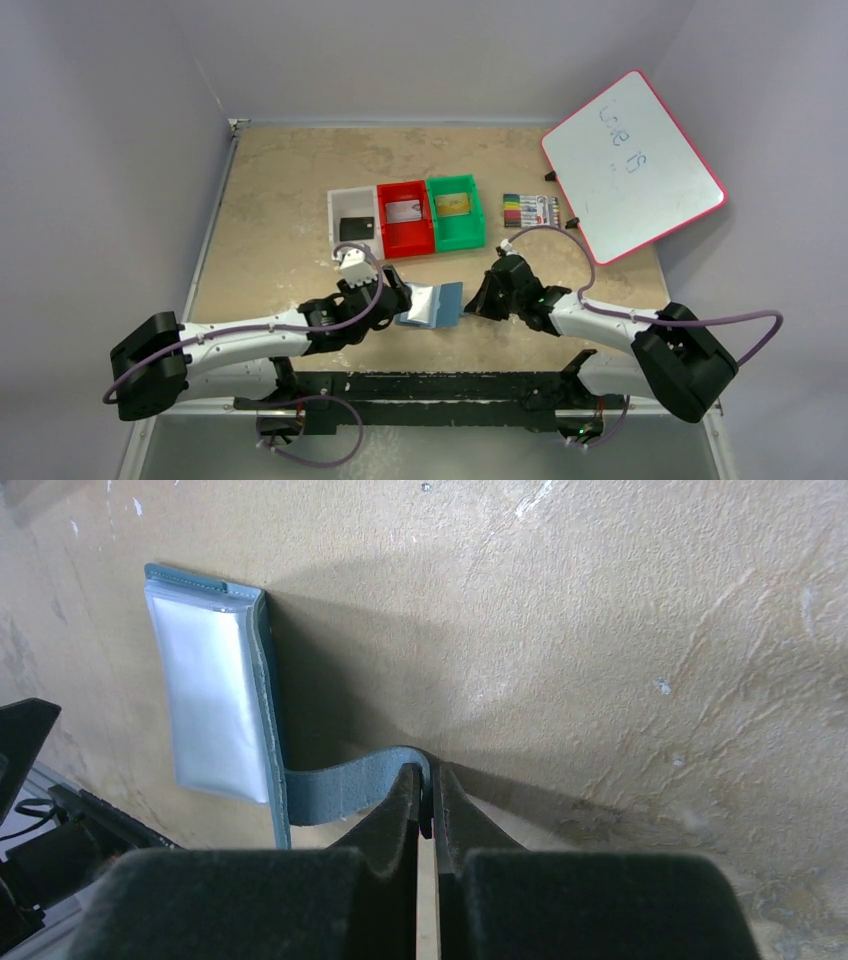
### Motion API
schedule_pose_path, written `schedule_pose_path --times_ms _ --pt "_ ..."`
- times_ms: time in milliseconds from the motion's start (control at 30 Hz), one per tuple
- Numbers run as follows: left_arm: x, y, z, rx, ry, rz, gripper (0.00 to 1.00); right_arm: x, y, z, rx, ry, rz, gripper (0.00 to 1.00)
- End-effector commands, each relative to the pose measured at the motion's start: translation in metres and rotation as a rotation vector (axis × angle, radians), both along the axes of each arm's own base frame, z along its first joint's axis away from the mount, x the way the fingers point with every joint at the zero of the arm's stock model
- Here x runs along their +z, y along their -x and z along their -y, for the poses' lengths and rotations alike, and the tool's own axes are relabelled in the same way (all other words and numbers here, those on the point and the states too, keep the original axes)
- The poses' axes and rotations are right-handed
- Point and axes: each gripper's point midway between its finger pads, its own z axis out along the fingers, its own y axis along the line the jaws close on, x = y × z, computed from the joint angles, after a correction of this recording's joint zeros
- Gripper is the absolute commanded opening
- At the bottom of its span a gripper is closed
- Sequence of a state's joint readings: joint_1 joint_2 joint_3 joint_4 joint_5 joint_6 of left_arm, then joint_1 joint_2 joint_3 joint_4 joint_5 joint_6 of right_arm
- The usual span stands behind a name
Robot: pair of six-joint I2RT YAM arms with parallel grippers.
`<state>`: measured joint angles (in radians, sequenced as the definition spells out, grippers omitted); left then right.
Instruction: Take the credit cards out of the card holder
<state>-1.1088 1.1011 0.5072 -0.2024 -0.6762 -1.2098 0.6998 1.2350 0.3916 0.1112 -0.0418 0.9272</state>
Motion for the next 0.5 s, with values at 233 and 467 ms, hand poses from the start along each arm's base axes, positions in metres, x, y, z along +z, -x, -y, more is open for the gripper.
schedule_pose_path --times_ms 233,467 --pt "-0.022 -0.008 0.011 -0.077 0.068 -0.07 0.77 -0.011 -0.007 0.015 -0.045 0.092 0.005 0.01" --pt "-0.04 -0.013 0.018 -0.112 0.091 -0.119 0.76 -0.02 -0.005 0.022 -0.088 0.13 -0.032 0.0"
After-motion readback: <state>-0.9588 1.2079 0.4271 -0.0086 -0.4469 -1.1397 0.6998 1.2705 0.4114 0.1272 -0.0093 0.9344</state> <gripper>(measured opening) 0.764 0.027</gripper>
